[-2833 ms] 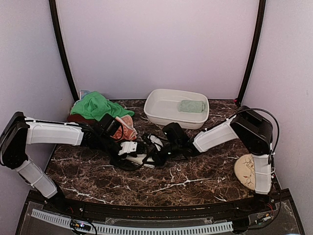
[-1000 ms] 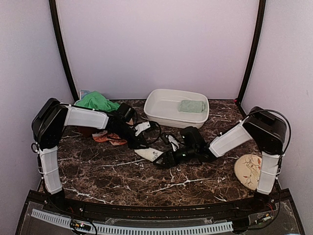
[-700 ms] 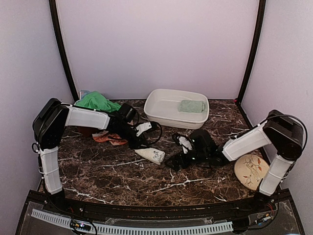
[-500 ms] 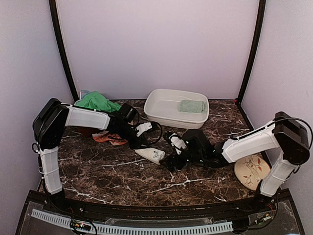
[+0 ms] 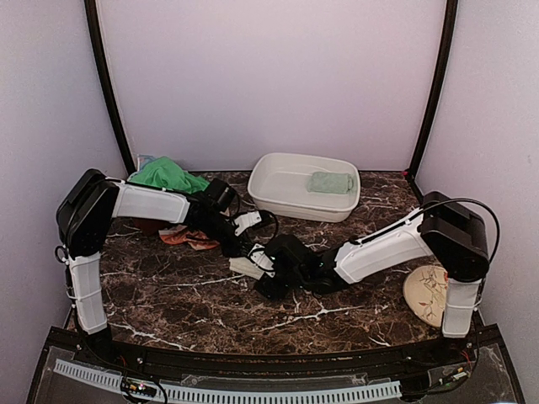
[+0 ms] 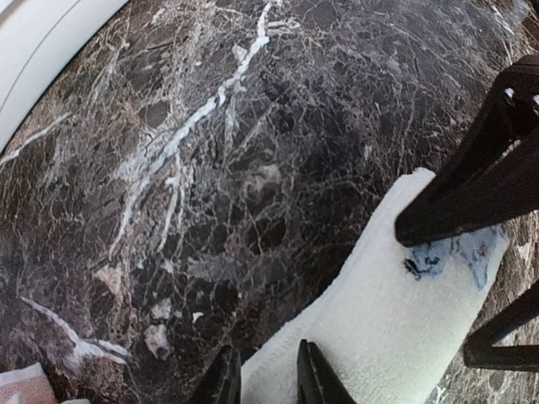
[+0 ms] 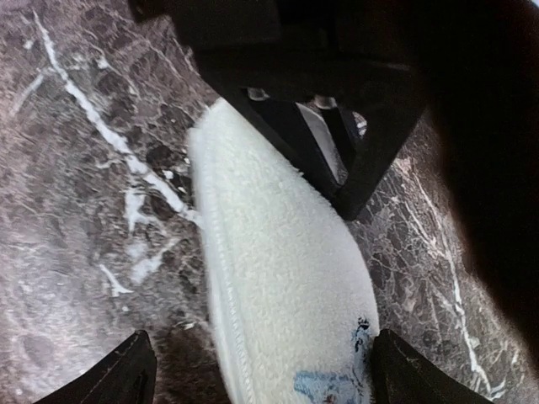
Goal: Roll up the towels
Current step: Pick up the towel from the center of the board.
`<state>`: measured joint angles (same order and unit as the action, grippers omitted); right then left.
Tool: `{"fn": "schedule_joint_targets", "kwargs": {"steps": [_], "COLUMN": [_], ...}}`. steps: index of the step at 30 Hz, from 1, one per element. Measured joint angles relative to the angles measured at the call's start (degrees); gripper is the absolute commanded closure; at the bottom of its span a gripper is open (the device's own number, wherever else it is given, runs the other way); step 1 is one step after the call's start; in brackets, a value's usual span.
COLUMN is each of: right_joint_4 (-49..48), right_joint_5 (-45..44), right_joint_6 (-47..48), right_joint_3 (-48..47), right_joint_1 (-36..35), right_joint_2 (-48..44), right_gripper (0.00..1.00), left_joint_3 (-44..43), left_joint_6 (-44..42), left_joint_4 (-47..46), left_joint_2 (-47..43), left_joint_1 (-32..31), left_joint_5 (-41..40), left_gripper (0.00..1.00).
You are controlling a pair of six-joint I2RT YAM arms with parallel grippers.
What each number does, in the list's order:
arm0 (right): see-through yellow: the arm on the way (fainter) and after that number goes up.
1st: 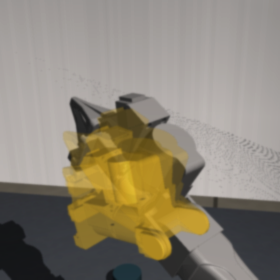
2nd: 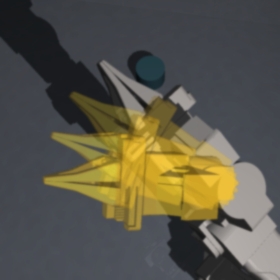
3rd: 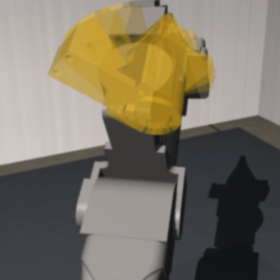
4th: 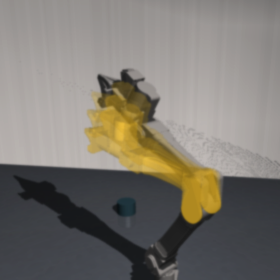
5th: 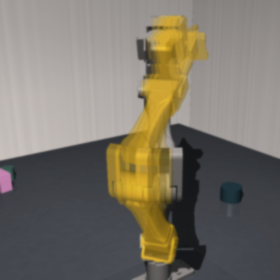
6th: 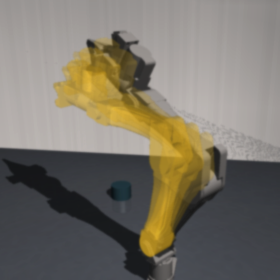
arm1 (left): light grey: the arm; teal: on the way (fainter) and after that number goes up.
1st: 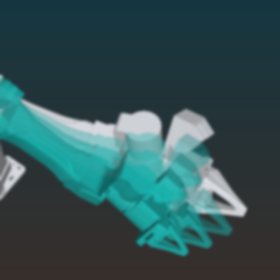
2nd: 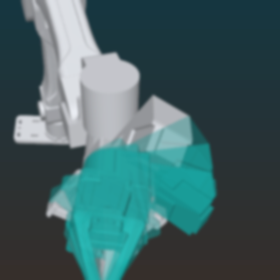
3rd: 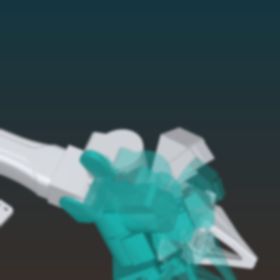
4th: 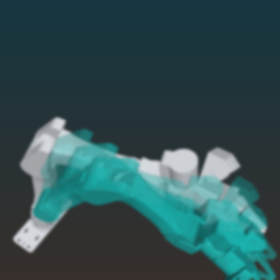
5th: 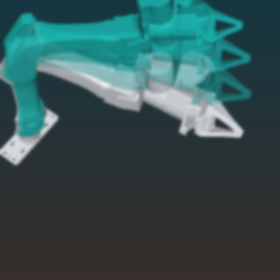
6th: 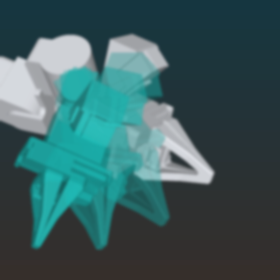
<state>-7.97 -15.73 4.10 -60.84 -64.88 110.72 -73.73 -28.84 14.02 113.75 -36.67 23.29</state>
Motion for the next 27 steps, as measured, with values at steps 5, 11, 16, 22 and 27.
{"fn": "schedule_joint_targets", "kwargs": {"steps": [5, 11, 16, 22, 27], "right_joint_4": [1.07, 1.95, 3.48, 3.91, 1.70], "right_joint_5": [-5.70, -8.52, -6.29, 0.46, 6.23], "right_joint_6": [2.80, 4.70, 7.43, 7.30, 6.34], "right_joint_3": [-3.56, -3.89, 1.05, 4.68, 3.96], "right_joint_1": [0.00, -0.59, -1.84, -1.77, 2.25], "right_joint_2": [4.22, 4.22, -0.98, -9.22, -10.03], "right_gripper": [0.25, 0.19, 0.11, 0.12, 0.17], "left_joint_3": [0.46, 0.48, 0.72, 0.96, 1.25], "left_joint_6": [-0.02, -0.04, -0.02, 0.00, 0.04], "left_joint_4": [1.57, 2.16, 2.36, 2.36, 2.36], "left_joint_2": [0.00, 0.00, 0.00, -0.04, -0.15], "left_joint_1": [0.07, 0.07, 0.07, 0.11, 0.17], "left_joint_5": [-0.17, -0.15, -0.02, 0.24, 0.50], "left_gripper": [0.73, 0.73, 0.73, 0.73, 0.73]}}
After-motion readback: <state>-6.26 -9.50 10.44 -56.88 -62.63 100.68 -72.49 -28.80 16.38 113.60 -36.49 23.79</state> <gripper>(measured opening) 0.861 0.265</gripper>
